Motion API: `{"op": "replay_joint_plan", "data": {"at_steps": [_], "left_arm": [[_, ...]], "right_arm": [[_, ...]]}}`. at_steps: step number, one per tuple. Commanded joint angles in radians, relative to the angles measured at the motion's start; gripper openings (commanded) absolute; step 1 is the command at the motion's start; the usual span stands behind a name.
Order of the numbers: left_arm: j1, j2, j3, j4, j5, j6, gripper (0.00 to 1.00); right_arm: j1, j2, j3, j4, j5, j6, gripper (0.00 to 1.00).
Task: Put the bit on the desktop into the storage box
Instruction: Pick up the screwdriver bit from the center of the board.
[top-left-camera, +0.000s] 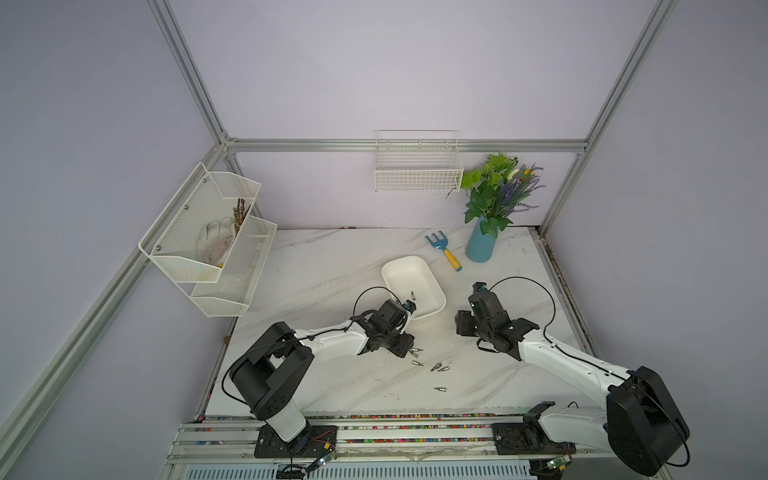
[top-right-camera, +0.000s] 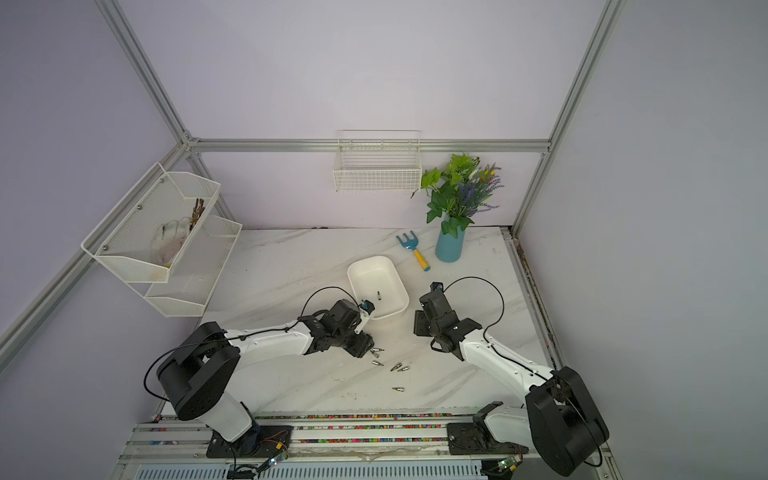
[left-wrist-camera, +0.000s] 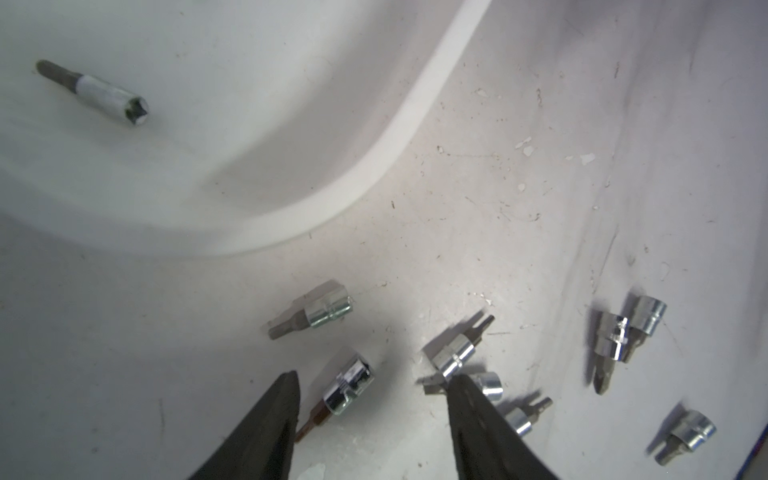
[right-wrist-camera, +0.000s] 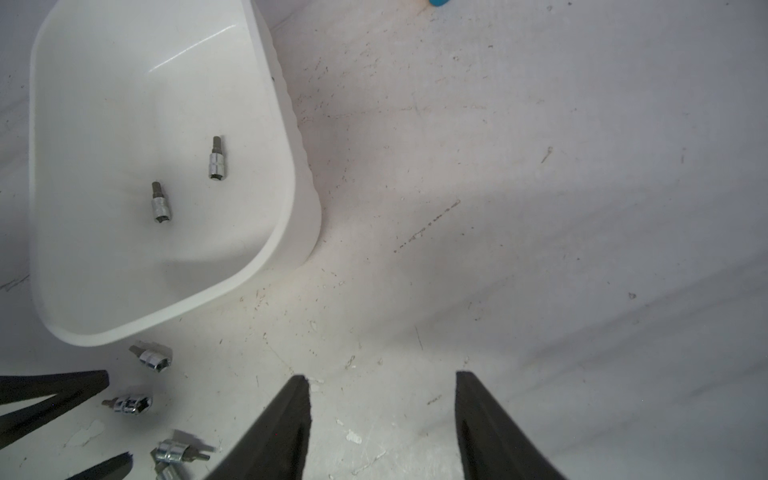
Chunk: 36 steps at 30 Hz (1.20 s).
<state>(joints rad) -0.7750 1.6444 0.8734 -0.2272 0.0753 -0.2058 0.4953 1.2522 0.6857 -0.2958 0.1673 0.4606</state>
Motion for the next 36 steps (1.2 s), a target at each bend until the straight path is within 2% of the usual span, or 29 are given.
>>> {"op": "replay_joint_plan", "data": {"at_steps": [1, 18, 36], "left_arm": [[-0.009, 0.011, 0.026, -0.017, -0.031, 0.028, 0.57], [-0.032, 0.062, 0.063, -0.084, -0.11, 0.037, 0.35], [-0.034, 0.075, 0.047, -0.136, -0.086, -0.056, 0.13]], "right_arm": [[-0.007, -0.019, -0.01, 0.029, 0.011, -0.012, 0.59], [-0.011, -0.019, -0.015, 0.029, 0.012, -0.015, 0.58], [-0.014, -0.029, -0.021, 0.029, 0.015, -0.019, 0.58]]}}
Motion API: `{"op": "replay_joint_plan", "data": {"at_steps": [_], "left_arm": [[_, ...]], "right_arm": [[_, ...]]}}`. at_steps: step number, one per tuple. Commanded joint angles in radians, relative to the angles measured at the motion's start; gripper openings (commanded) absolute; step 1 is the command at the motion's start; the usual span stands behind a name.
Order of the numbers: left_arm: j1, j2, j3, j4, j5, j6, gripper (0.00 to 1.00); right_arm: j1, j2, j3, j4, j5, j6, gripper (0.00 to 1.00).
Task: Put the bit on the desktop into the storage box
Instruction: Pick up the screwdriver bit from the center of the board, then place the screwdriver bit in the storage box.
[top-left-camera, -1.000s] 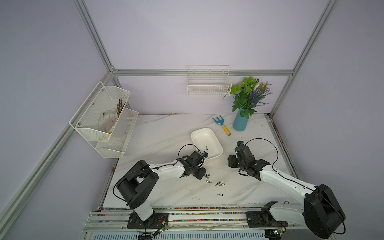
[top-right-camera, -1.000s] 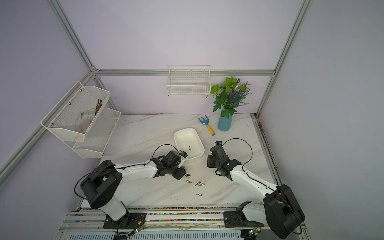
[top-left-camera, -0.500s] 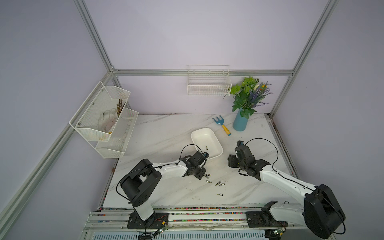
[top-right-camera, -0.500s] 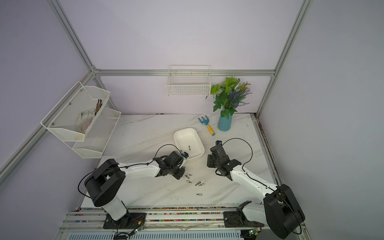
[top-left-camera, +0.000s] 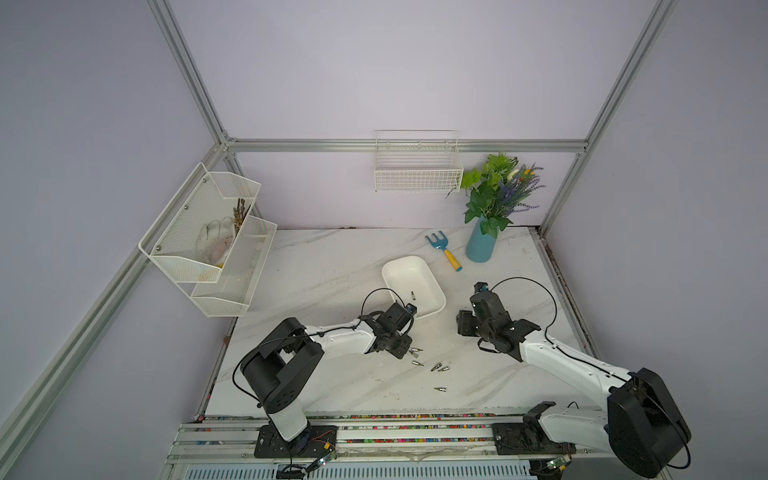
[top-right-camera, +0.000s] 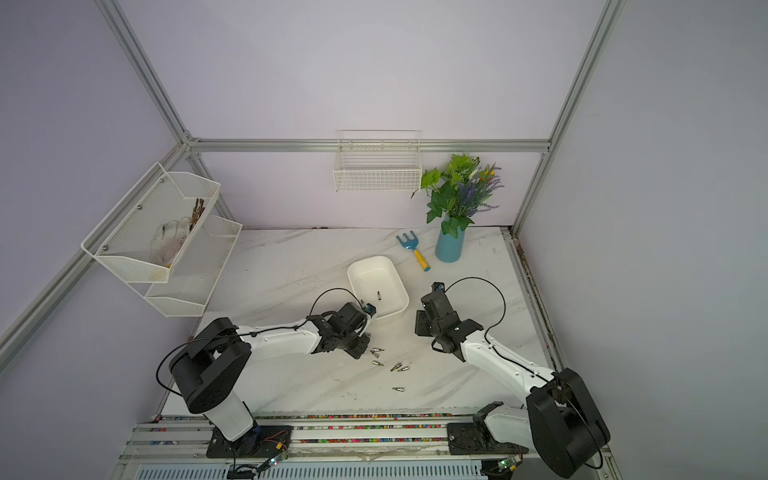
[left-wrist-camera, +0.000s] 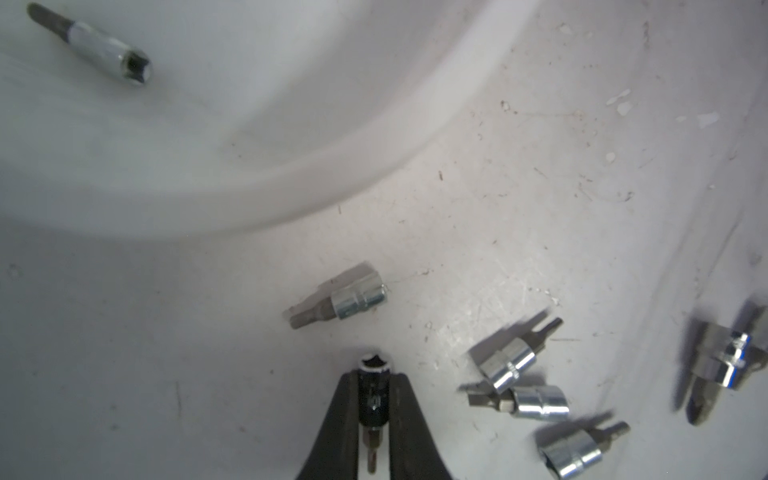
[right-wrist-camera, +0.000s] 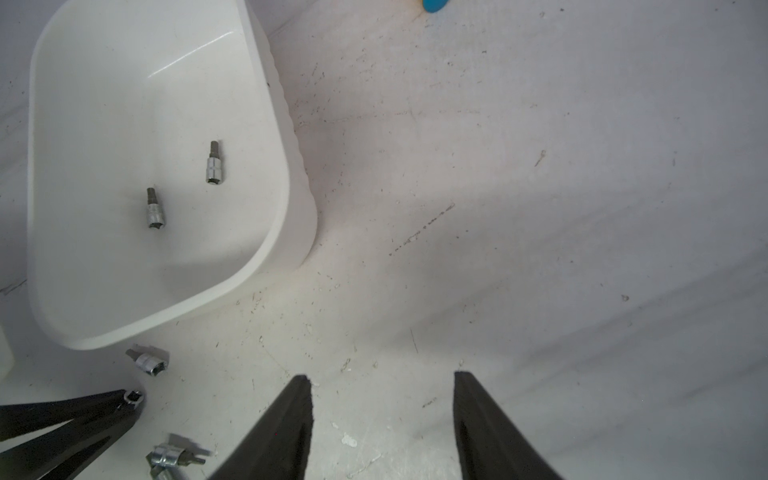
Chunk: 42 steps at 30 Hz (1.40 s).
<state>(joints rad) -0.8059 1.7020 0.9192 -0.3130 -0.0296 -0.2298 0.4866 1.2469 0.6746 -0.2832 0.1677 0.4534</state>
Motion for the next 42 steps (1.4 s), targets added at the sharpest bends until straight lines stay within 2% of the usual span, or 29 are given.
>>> {"op": "replay_joint_plan", "data": {"at_steps": [1, 6, 13, 21, 27, 35, 42], "left_arm": [[-0.004, 0.016, 0.001, -0.049, 0.019, -0.038, 0.12], [-0.004, -0.023, -0.006, -0.05, -0.015, -0.075, 0.11], [-0.002, -0.16, -0.027, -0.062, -0.102, -0.139, 0.13], [0.002, -0.219, 0.062, -0.072, -0.167, -0.152, 0.13], [0.02, -0.159, 0.203, -0.038, -0.171, -0.131, 0.13], [0.07, 0.055, 0.413, -0.006, -0.138, -0.126, 0.13], [0.11, 0.19, 0.493, 0.019, -0.134, -0.124, 0.13]], "right_arm": [[-0.005, -0.024, -0.01, 0.016, 0.015, -0.013, 0.58], [-0.006, -0.028, -0.013, 0.016, 0.016, -0.013, 0.58], [-0.007, -0.042, -0.018, 0.019, 0.027, -0.013, 0.58], [-0.007, -0.102, -0.045, 0.045, 0.027, -0.022, 0.58], [-0.007, -0.158, -0.071, 0.059, 0.055, -0.016, 0.57], [-0.008, -0.183, -0.084, 0.064, 0.069, -0.015, 0.57], [-0.008, -0.191, -0.086, 0.065, 0.072, -0.015, 0.58]]}}
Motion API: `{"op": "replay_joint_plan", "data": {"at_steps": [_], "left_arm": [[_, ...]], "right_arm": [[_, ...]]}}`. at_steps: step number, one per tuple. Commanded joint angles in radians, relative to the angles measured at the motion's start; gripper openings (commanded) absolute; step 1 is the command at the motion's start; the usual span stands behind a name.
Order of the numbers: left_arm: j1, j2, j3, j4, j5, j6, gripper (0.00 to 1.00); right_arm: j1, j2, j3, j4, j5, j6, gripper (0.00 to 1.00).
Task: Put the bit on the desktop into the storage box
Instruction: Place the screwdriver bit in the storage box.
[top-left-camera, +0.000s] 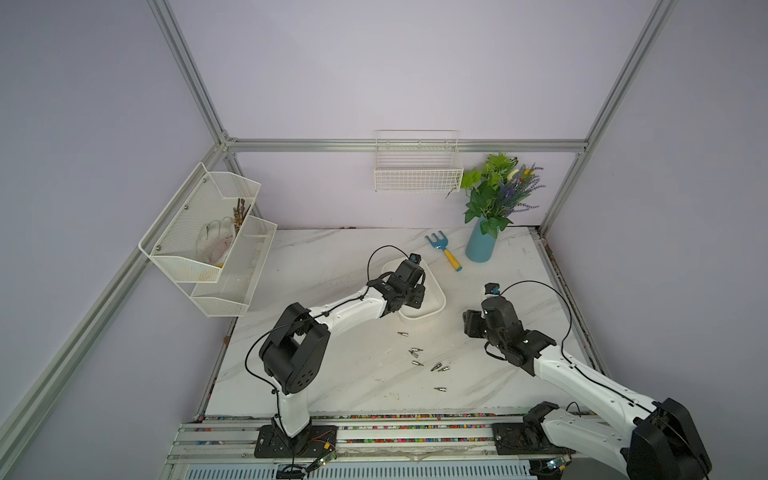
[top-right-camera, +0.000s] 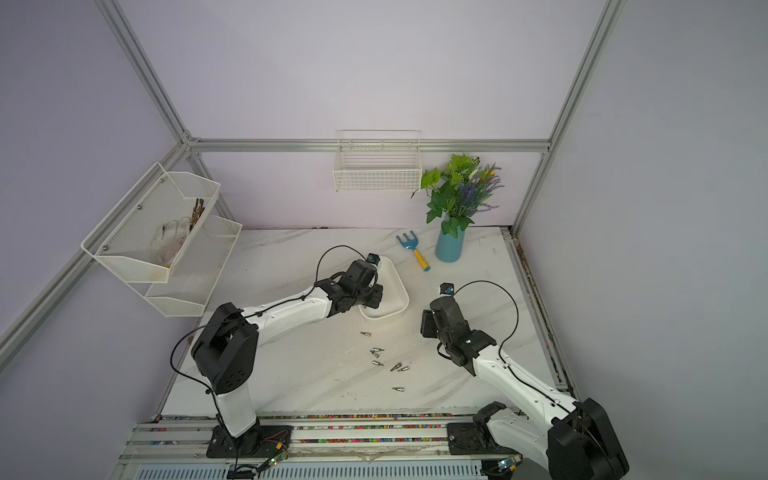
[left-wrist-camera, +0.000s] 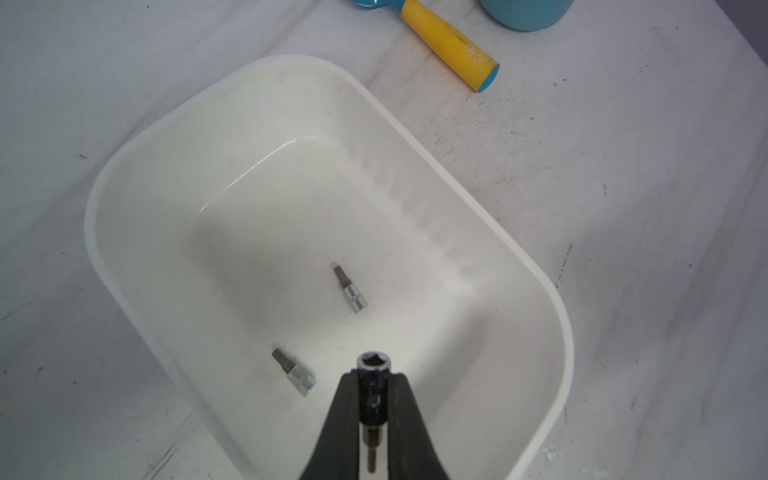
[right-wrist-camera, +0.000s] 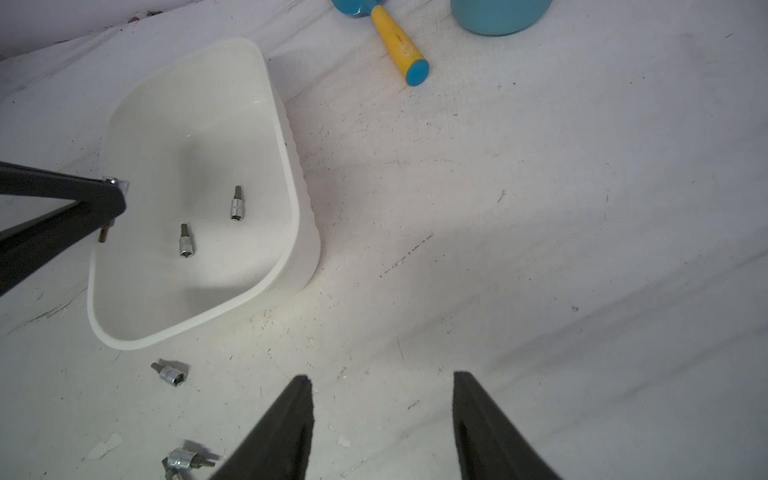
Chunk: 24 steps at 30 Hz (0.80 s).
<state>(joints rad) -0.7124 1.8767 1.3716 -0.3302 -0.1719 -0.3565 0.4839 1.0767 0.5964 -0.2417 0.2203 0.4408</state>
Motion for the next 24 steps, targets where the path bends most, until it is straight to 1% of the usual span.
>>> {"op": "replay_joint_plan", "data": {"at_steps": [1, 3, 4, 5, 6, 7, 9, 12, 16, 19, 22, 24], "left_arm": [[0.023, 0.025, 0.044, 0.04, 0.019, 0.001, 0.13], [0.03, 0.035, 0.043, 0.048, 0.032, 0.001, 0.14], [0.033, 0.039, 0.043, 0.05, 0.039, 0.0, 0.17], [0.034, 0.039, 0.043, 0.052, 0.043, 0.002, 0.23], [0.036, 0.038, 0.043, 0.052, 0.043, 0.0, 0.35], [0.038, 0.036, 0.043, 0.05, 0.044, 0.001, 0.45], [0.037, 0.021, 0.039, 0.05, 0.049, 0.001, 0.57], [0.038, -0.017, 0.028, 0.05, 0.054, -0.001, 0.67], [0.038, -0.106, -0.019, 0.05, 0.055, -0.005, 0.77], [0.039, -0.201, -0.101, 0.072, 0.046, -0.018, 0.9], [0.04, -0.312, -0.213, 0.105, 0.032, -0.036, 1.0], [0.043, -0.385, -0.288, 0.119, 0.015, -0.041, 1.0]], "right_arm": [[-0.005, -0.022, -0.008, 0.024, 0.019, -0.002, 0.57], [-0.005, -0.022, -0.008, 0.025, 0.015, -0.004, 0.57], [-0.005, -0.021, -0.009, 0.026, 0.012, -0.006, 0.58], [-0.005, -0.02, -0.009, 0.027, 0.009, -0.008, 0.58], [-0.005, -0.023, -0.008, 0.028, 0.005, -0.01, 0.58], [-0.005, -0.023, -0.009, 0.03, -0.002, -0.012, 0.58], [-0.006, -0.023, -0.009, 0.032, -0.019, -0.014, 0.58], [-0.005, -0.024, -0.004, 0.032, -0.047, -0.016, 0.59], [-0.005, -0.011, 0.013, 0.005, -0.107, -0.022, 0.59], [-0.004, 0.021, 0.051, -0.068, -0.173, -0.038, 0.59], [-0.005, 0.068, 0.098, -0.175, -0.215, -0.033, 0.59], [-0.004, 0.1, 0.125, -0.241, -0.242, -0.031, 0.59]]}}
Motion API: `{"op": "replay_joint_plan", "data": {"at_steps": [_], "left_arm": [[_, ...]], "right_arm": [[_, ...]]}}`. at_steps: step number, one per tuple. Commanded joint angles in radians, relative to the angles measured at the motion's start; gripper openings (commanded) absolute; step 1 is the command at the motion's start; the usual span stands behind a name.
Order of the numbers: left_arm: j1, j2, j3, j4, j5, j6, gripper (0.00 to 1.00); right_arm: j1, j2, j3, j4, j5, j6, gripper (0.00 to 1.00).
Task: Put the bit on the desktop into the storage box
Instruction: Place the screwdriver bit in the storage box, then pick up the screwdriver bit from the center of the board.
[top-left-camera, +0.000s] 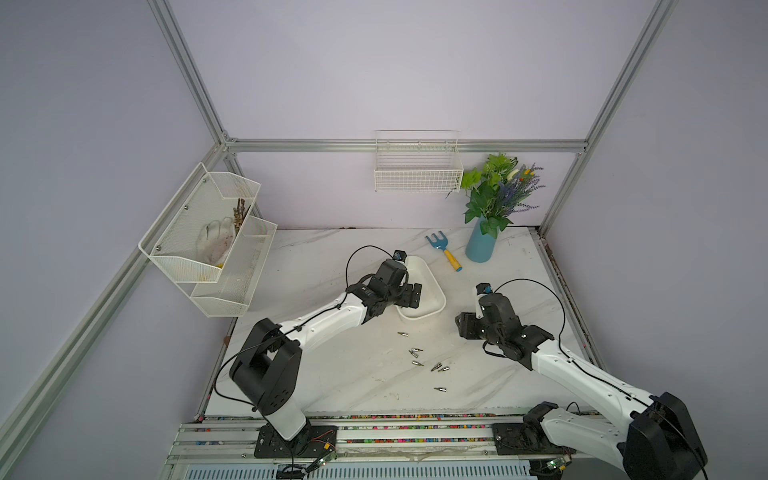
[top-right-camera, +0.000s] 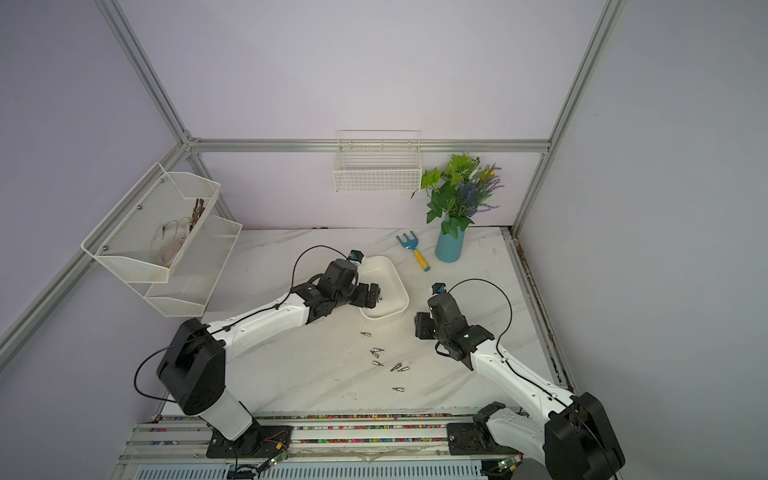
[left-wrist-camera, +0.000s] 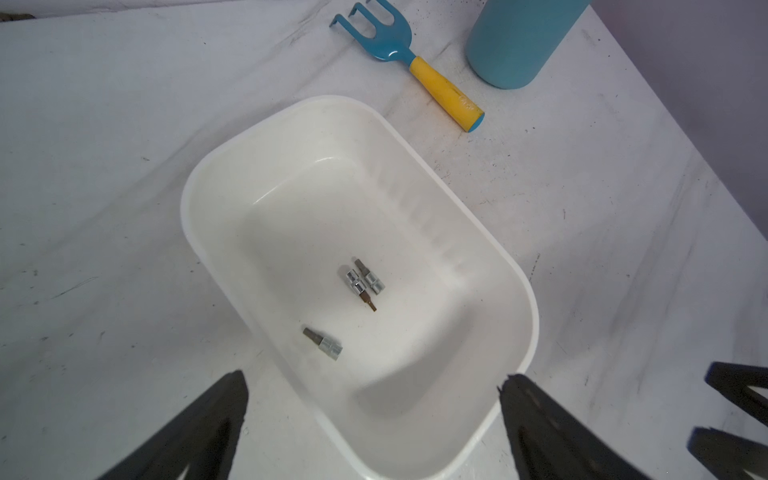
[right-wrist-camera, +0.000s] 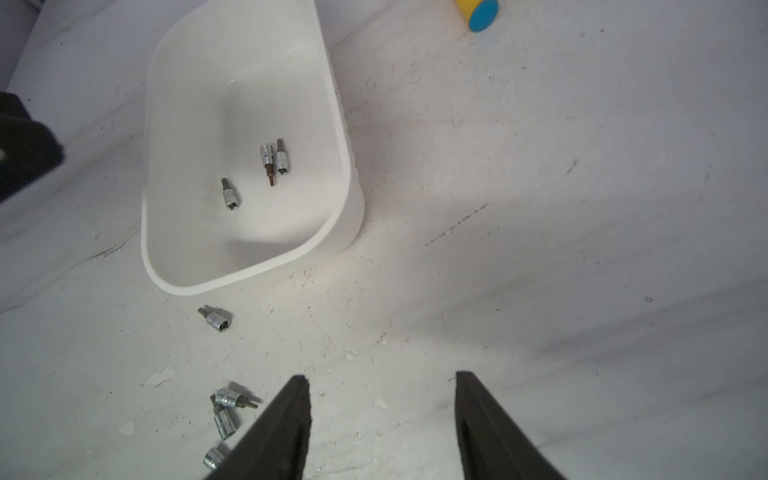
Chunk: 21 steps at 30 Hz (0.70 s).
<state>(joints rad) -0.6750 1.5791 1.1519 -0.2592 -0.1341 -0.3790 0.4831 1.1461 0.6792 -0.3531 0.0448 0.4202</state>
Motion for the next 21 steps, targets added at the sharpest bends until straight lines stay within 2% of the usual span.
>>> {"op": "replay_joint_plan", "data": {"at_steps": [1, 5, 11, 16, 21], "left_arm": [[0.008, -0.127, -0.105, 0.052, -0.035, -0.02, 1.0], [0.012, -0.277, -0.228, 0.047, -0.09, -0.01, 1.0], [0.014, -0.436, -0.432, 0.146, -0.178, 0.056, 1.0], [0.014, -0.504, -0.58, 0.291, -0.257, 0.107, 1.0], [0.014, -0.514, -0.585, 0.283, -0.262, 0.107, 1.0]], "right_arm": [[0.0, 0.048, 0.051, -0.155, -0.088, -0.008, 0.58], [0.025, 0.084, 0.065, -0.212, -0.155, -0.008, 0.56], [0.126, 0.114, 0.073, -0.248, -0.12, -0.009, 0.54], [0.181, 0.134, 0.074, -0.259, -0.105, -0.003, 0.52], [0.25, 0.145, 0.071, -0.282, -0.099, 0.018, 0.5]]}}
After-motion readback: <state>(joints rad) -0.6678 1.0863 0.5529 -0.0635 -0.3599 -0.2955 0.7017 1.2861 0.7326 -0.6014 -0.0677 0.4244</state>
